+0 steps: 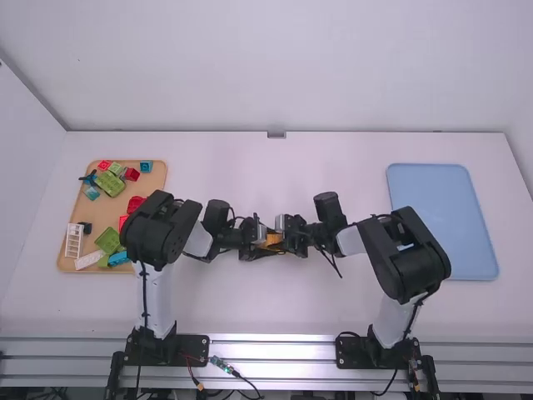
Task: Assemble lego blocks to make yellow taxi
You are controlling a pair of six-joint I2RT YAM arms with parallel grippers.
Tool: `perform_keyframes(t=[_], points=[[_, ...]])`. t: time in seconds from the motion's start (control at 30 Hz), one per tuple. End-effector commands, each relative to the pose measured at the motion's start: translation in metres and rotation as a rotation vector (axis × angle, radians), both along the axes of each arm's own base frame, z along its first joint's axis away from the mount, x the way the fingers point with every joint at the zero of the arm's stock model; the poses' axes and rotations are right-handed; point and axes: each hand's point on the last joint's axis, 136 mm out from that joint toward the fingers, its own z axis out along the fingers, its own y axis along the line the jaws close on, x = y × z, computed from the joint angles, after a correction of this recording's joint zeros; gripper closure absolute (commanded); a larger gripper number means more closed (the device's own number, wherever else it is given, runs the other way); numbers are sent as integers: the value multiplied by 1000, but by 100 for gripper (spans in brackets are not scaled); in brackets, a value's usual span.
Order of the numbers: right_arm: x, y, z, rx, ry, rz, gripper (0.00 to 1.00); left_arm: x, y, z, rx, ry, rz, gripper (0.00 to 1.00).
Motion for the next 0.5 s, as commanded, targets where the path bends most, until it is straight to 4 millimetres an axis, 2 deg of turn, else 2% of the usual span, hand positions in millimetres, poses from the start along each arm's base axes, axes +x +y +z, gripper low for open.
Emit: perform_keyframes(t=[0.0, 0.17, 0.33, 0.47], points=[[2, 9, -2, -27, 12, 8, 100, -5, 18, -49, 181, 40, 81, 80], [1, 14, -3, -55, 30, 20, 100, -2, 18, -51, 196, 61, 68, 85], [7, 7, -3, -54, 17, 4, 100, -3, 18, -50, 191, 40, 70, 85], [7, 9, -7, -37, 18, 16, 100, -6, 19, -48, 179, 14, 76, 85]])
